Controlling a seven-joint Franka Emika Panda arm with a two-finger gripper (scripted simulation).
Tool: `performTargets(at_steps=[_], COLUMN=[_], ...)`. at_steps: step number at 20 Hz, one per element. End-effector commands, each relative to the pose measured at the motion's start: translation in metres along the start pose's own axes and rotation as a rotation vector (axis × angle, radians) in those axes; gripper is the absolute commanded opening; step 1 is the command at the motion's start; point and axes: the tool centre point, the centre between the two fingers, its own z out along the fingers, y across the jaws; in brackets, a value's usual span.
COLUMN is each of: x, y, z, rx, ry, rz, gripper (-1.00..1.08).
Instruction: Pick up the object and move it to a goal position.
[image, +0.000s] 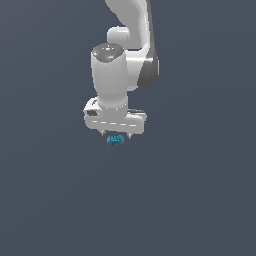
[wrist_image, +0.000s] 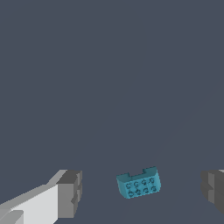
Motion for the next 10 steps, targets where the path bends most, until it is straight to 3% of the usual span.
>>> performTargets(at_steps=[1,10], x=[-0.004,-0.022], y=[0.000,0.003], z=[0.006,0.036], rx=[0.003,0.010], ry=[-0.005,-0.028], rz=[0.052,0.313], gripper=[1.00,1.00])
